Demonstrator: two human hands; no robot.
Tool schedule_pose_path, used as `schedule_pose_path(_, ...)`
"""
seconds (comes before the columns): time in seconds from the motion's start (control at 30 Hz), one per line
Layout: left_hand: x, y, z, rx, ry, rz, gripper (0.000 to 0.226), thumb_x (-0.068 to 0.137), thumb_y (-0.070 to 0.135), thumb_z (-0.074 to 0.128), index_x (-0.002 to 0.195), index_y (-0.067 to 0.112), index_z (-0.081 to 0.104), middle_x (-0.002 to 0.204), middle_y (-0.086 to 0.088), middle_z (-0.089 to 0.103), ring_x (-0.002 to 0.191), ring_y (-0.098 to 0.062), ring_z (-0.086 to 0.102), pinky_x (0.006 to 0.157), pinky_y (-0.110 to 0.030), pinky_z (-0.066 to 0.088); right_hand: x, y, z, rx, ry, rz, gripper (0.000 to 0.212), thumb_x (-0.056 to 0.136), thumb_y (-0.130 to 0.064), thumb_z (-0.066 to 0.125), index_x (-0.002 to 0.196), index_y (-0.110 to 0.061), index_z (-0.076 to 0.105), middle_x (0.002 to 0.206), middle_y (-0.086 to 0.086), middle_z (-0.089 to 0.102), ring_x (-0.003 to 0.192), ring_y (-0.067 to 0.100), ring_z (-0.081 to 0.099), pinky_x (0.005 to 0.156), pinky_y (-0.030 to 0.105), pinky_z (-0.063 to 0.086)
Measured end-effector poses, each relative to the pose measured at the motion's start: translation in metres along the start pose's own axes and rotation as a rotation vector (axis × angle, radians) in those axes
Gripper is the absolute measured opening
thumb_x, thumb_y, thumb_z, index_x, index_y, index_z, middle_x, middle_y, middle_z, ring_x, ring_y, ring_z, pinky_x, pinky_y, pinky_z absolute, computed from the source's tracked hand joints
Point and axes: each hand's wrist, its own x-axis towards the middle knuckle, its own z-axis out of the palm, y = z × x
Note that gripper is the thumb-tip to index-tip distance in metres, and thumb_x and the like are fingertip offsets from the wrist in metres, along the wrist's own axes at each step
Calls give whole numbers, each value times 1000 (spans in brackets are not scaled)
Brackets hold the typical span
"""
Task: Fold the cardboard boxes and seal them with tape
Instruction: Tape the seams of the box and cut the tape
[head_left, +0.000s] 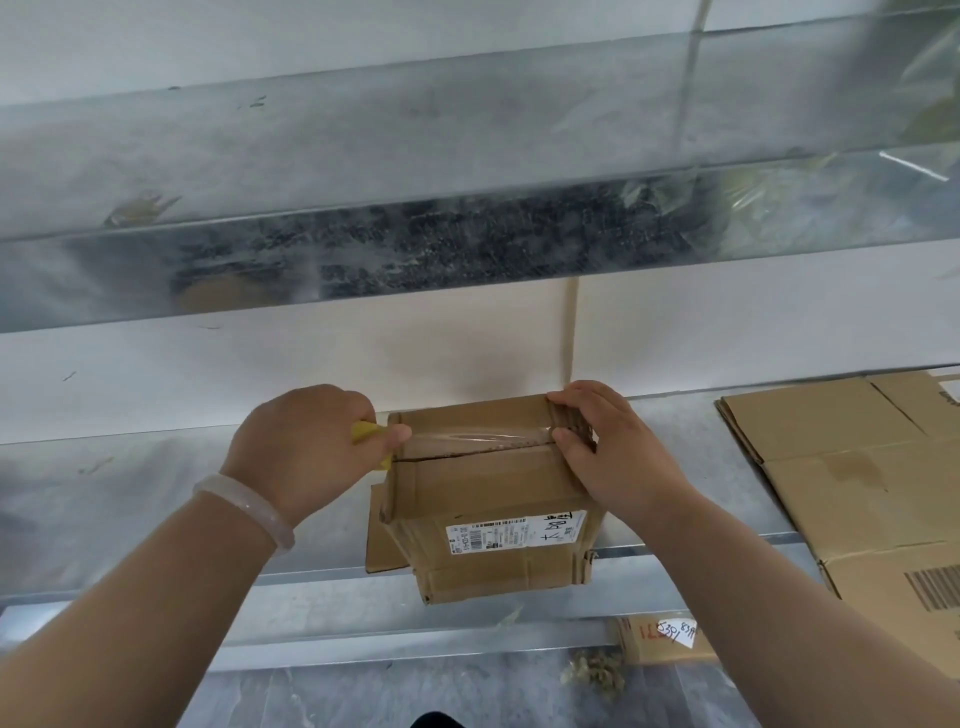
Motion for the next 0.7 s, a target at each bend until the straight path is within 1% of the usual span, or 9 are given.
schedule_pose_path(0.07,-3,-10,-2,-177,-30,23,46,86,64,37,69,27,59,67,8,58,64,-6,53,62,-27,45,0,1,1,-6,4,-6,36,95,-32,53,131,-38,50,140,-23,38,120,3,45,100,26,39)
schedule_pose_path(0.17,-8,-27,-4,-394,-25,19,50,84,62,37,60,22,54,55,5,52,55,-9,49,55,-25,37,1,2,1,-14,8,-8,36,96,-32,53,131,-38,50,140,-24,38,120,2,44,100,27,40)
schedule_pose_path(0.23,-10,-34,-3,-442,-16,0,49,84,61,38,55,22,48,50,6,47,52,-11,45,53,-26,35,0,2,2,-9,11,-10,35,96,-33,52,130,-39,50,140,-24,38,120,2,44,101,27,40)
schedule_pose_path(0.33,-11,-33,-1,-281,7,3,53,88,60,39,56,20,49,53,3,51,54,-12,50,53,-29,41,0,3,2,-14,12,-20,35,95,-33,52,130,-40,51,140,-24,38,122,3,44,101,29,41)
schedule_pose_path(0.43,-10,-30,3,-115,40,-6,51,91,59,38,57,23,50,57,3,54,56,-11,52,52,-26,38,0,2,0,-37,-27,-31,36,98,-32,49,133,-41,50,140,-23,34,121,4,45,102,32,42)
schedule_pose_path(0.5,-10,-30,7,-96,33,-8,50,91,59,39,54,25,45,56,4,52,55,-10,50,51,-25,33,0,1,-2,-77,-47,-49,38,99,-31,45,136,-42,48,140,-20,32,121,6,44,103,30,40)
schedule_pose_path(0.57,-11,-31,12,-107,30,-12,50,91,59,38,53,27,42,54,5,50,55,-11,50,52,-25,32,0,0,-3,-126,-60,-69,40,101,-33,41,139,-42,45,138,-18,31,124,7,41,105,29,37)
schedule_pose_path(0.63,-12,-33,16,-90,44,-5,53,91,63,33,54,26,42,54,5,50,53,-11,50,52,-25,34,-1,-1,-5,-174,-82,-83,42,100,-43,37,141,-42,41,137,-17,29,127,9,39,106,30,36)
schedule_pose_path(0.7,-11,-35,19,-82,55,-2,55,90,65,28,56,26,46,54,4,51,53,-10,50,52,-25,36,-3,-1,-7,-212,-105,-93,56,91,-64,34,143,-43,37,137,-18,27,127,8,38,107,31,36)
